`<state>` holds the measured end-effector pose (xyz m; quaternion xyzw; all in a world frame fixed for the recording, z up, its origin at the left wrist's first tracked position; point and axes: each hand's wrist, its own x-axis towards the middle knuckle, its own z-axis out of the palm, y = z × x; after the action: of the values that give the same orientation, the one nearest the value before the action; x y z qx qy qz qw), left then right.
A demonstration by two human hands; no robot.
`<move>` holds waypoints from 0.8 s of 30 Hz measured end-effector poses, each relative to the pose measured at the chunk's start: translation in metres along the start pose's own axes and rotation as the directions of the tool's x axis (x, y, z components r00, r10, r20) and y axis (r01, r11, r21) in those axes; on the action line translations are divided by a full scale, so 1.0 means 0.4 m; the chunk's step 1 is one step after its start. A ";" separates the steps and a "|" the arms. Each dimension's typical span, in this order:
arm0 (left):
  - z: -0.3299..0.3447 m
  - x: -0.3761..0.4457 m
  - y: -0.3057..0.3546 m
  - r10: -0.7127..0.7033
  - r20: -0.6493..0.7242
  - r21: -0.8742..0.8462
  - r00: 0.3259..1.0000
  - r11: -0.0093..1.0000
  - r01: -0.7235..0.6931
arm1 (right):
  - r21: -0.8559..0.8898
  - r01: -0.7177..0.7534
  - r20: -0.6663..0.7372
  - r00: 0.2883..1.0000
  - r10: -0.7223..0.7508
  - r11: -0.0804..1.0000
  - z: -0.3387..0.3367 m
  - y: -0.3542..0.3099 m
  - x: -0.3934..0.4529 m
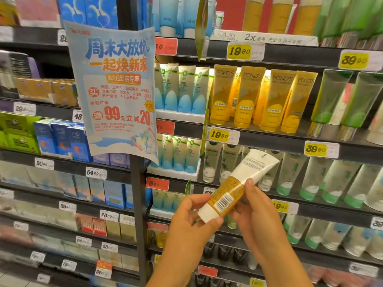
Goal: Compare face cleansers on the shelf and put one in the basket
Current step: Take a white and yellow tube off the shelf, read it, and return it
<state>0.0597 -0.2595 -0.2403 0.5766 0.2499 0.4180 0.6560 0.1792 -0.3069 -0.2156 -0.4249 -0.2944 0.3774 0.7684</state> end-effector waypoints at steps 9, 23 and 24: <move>0.002 -0.008 0.002 0.031 0.001 0.099 1.000 0.995 -0.031 | 0.236 -0.068 -0.114 0.989 0.097 0.969 -0.003 0.016 0.008; -0.020 -0.003 0.021 -0.160 0.055 -0.259 0.986 0.951 0.169 | 0.107 -0.021 -0.022 0.999 0.024 0.994 0.001 0.000 -0.009; -0.021 -0.003 0.024 -0.201 0.095 -0.364 0.975 0.904 0.222 | 0.117 -0.013 -0.020 1.000 0.016 0.993 0.003 0.000 -0.009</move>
<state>0.0497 -0.2559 -0.2331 0.4225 0.2085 0.3682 0.8016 0.1763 -0.3094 -0.2156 -0.3855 -0.2606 0.3950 0.7921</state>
